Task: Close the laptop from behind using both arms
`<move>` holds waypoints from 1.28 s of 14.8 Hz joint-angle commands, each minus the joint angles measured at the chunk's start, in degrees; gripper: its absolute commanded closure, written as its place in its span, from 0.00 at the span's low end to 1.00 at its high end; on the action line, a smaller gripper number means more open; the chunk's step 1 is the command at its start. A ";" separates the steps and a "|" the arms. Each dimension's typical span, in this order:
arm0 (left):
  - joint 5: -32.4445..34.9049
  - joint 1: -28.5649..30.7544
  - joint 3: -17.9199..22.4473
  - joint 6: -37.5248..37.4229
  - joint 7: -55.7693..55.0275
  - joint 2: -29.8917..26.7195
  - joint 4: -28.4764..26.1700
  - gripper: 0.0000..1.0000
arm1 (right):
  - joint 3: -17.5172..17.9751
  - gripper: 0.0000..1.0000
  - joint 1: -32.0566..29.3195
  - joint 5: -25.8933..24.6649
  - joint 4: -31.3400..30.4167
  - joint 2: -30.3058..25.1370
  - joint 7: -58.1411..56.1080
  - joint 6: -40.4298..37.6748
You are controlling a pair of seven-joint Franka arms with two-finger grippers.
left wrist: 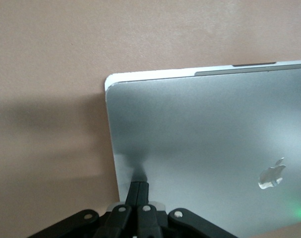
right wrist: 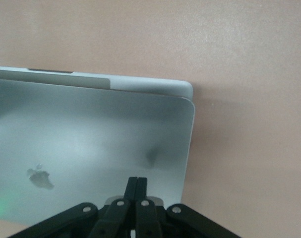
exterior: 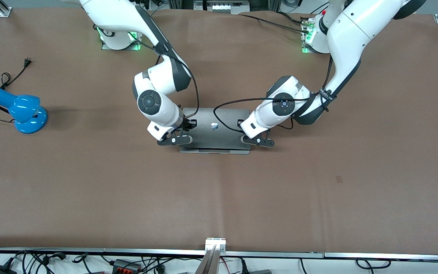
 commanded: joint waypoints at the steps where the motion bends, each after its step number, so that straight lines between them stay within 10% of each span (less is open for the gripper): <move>1: 2.04 -2.08 1.56 0.72 -1.48 1.23 1.46 1.00 | -0.10 1.00 -0.08 -1.28 3.37 3.63 1.51 -0.27; 19: 2.21 -4.99 5.52 -2.16 -3.15 -4.56 1.82 1.00 | -2.30 1.00 1.23 -1.63 5.40 5.49 2.04 1.58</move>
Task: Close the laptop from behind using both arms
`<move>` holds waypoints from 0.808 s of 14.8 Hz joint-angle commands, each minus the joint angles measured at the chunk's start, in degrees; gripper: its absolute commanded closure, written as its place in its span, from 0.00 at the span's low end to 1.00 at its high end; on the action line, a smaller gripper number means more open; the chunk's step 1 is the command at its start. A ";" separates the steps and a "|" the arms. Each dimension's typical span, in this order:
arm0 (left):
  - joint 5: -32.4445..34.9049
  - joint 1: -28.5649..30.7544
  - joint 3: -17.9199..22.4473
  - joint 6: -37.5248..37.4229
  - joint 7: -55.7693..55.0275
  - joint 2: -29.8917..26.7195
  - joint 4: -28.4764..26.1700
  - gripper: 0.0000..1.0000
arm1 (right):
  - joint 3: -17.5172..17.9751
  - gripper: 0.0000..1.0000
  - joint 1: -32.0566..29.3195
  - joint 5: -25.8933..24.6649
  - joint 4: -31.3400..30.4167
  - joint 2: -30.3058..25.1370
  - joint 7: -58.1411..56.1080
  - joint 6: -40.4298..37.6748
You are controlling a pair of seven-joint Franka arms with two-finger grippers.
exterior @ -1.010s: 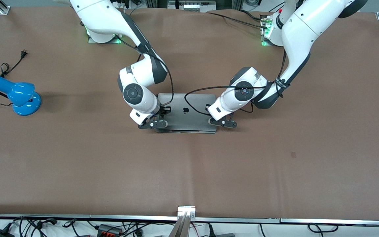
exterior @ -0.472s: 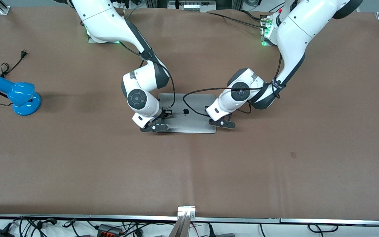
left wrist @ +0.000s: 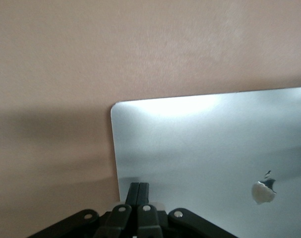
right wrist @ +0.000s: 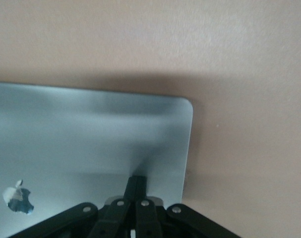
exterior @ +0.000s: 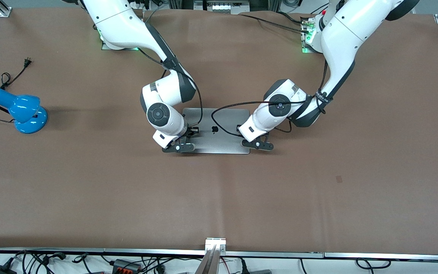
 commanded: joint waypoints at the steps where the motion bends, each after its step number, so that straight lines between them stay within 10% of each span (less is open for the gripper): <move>1: 1.89 0.45 -0.01 -5.70 -1.65 -5.69 -0.40 1.00 | -2.06 1.00 0.73 -1.31 0.88 -2.23 1.32 -0.09; 8: 1.72 8.08 -4.31 -20.46 -0.25 -18.87 -0.58 1.00 | -9.52 1.00 0.37 -1.92 0.44 -9.97 -0.78 -11.24; 12: -3.44 22.12 -12.47 -28.64 8.62 -25.82 0.12 1.00 | -15.24 1.00 0.20 -2.27 -0.26 -13.66 -5.70 -17.75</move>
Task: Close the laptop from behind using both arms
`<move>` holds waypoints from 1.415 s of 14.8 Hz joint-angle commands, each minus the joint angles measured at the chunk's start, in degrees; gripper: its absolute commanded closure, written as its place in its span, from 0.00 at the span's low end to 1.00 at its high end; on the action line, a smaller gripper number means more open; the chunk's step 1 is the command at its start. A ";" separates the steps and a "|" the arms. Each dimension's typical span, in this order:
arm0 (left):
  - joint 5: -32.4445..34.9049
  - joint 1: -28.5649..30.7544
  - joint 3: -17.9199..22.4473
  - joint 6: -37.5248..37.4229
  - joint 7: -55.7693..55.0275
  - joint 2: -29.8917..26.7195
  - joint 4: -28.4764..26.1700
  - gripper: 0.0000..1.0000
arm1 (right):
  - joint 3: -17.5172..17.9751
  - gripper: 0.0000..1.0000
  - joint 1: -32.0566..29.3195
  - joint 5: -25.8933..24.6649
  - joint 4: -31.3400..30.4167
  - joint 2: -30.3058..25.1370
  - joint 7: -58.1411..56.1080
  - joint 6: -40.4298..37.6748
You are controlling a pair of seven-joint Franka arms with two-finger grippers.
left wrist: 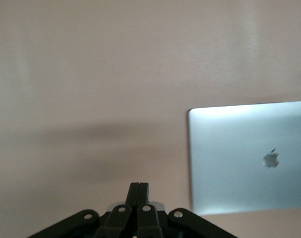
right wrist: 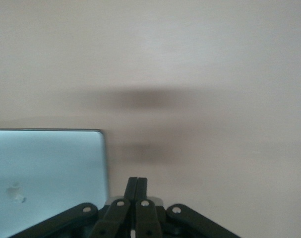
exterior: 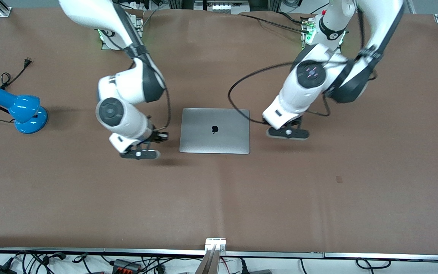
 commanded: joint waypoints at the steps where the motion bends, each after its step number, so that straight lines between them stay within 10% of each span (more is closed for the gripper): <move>1: -5.57 12.07 -6.55 -5.24 5.65 -7.08 -0.07 1.00 | -3.30 1.00 0.36 -0.65 -1.71 -3.59 -2.10 -3.66; 3: -6.92 15.78 -7.88 -11.29 8.72 -10.17 3.43 1.00 | -4.53 0.88 0.45 -0.74 -1.10 -4.82 -2.10 -5.95; 6: -9.89 17.63 -7.62 -24.72 10.05 -11.23 13.35 1.00 | -6.56 0.00 0.72 -1.09 0.05 -6.92 -1.83 -8.59; 15: -9.99 21.24 -7.62 -28.37 14.36 -11.58 12.95 0.94 | -10.59 0.00 -0.78 -7.68 16.48 -9.05 -2.27 -23.01; 19: -9.99 21.15 -7.62 -28.37 14.27 -11.76 13.47 0.48 | -12.88 0.00 -0.60 -7.51 17.54 -9.31 -2.71 -23.01; 21: -9.91 20.37 -6.84 -28.11 13.92 -13.41 12.86 0.00 | -12.98 0.00 -0.95 -7.16 17.54 -9.40 -2.45 -23.01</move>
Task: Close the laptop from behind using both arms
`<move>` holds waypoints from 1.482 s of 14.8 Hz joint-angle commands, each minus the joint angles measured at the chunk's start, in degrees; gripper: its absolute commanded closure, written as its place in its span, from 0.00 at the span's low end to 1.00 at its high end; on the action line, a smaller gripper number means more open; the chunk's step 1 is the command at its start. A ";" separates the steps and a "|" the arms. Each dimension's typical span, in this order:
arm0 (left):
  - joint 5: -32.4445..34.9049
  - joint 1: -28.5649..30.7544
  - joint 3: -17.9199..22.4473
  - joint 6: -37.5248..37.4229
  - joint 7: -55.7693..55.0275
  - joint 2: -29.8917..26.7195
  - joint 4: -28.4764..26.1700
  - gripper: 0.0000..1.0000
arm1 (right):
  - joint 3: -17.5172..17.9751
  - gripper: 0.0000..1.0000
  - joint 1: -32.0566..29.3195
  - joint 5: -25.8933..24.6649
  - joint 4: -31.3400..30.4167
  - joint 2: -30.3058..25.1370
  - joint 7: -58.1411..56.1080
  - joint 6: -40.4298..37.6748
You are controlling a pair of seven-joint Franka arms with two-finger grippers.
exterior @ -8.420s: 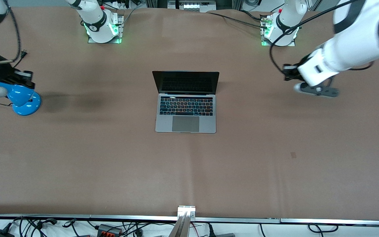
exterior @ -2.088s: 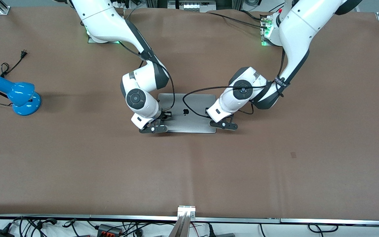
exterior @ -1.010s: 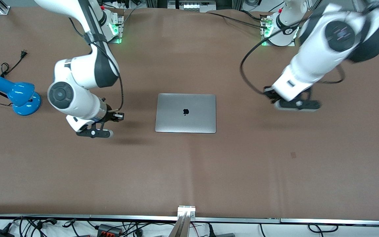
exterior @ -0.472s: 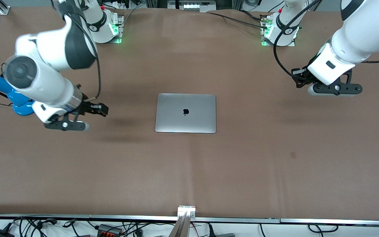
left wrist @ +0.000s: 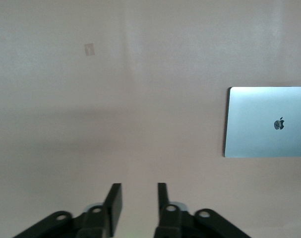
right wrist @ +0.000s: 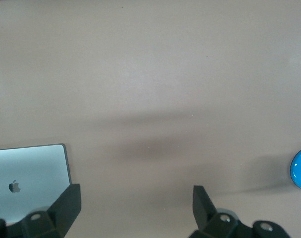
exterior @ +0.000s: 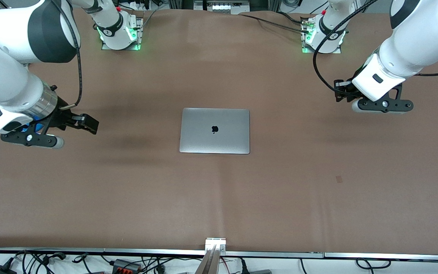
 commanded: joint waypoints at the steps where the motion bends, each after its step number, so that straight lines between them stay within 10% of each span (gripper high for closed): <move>1: -0.87 -0.87 1.85 -0.18 1.56 -3.67 -0.72 0.00 | 0.26 0.00 -1.61 0.09 1.33 0.10 -0.04 -1.00; 5: -1.13 -17.63 21.95 0.35 7.17 -6.05 -4.67 0.00 | 11.65 0.00 -16.61 -0.78 1.33 -2.80 -0.22 -0.91; 9: -7.68 -21.35 29.00 4.36 7.89 -10.79 -11.95 0.00 | 27.74 0.00 -34.99 -6.22 1.24 -5.17 -4.94 -0.47; 22: -2.62 -24.70 32.01 5.89 7.46 -11.51 -12.24 0.00 | 29.53 0.00 -39.95 -6.94 -1.22 -8.34 -14.37 -0.30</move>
